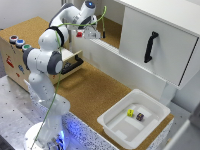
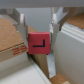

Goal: Move to the drawer, then store the pink object

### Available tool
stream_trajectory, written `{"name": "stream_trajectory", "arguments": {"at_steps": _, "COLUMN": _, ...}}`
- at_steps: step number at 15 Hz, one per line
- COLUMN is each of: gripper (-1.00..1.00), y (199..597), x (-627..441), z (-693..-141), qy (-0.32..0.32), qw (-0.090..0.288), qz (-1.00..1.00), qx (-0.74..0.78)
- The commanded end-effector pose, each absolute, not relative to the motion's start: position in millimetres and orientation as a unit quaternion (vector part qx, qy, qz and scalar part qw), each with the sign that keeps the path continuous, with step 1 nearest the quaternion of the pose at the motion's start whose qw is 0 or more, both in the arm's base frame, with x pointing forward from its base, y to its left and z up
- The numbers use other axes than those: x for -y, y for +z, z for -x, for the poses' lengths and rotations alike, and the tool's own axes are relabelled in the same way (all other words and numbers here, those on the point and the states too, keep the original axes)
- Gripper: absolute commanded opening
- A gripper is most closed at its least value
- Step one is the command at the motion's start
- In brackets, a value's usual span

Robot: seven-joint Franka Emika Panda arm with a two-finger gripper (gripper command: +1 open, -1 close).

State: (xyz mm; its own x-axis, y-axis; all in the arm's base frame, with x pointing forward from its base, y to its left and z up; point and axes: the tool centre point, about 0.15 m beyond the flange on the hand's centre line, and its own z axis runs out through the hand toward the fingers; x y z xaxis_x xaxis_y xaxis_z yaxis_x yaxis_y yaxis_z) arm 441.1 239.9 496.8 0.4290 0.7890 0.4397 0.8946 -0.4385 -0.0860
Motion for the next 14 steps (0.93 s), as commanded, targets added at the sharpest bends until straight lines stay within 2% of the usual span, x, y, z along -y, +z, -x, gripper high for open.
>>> {"name": "stream_trajectory", "arguments": {"at_steps": 1, "gripper": -1.00, "y": 460.2, "x": -269.7, "z": -394.5, "qy": -0.172, "qw": 0.102, "qz": 0.802, "qx": 0.563}}
{"name": "stream_trajectory", "arguments": {"at_steps": 5, "gripper": -1.00, "y": 422.6, "x": -275.5, "z": -365.7, "qy": -0.161, "qw": 0.118, "qz": 0.807, "qx": 0.556}}
{"name": "stream_trajectory", "arguments": {"at_steps": 10, "gripper": -1.00, "y": 385.9, "x": -294.6, "z": -358.4, "qy": -0.156, "qw": 0.105, "qz": 0.801, "qx": 0.568}}
{"name": "stream_trajectory", "arguments": {"at_steps": 12, "gripper": -1.00, "y": 369.3, "x": -307.2, "z": -357.5, "qy": -0.154, "qw": 0.069, "qz": 0.784, "qx": 0.598}}
{"name": "stream_trajectory", "arguments": {"at_steps": 14, "gripper": -1.00, "y": 359.5, "x": -315.3, "z": -359.9, "qy": -0.144, "qw": 0.063, "qz": 0.773, "qx": 0.614}}
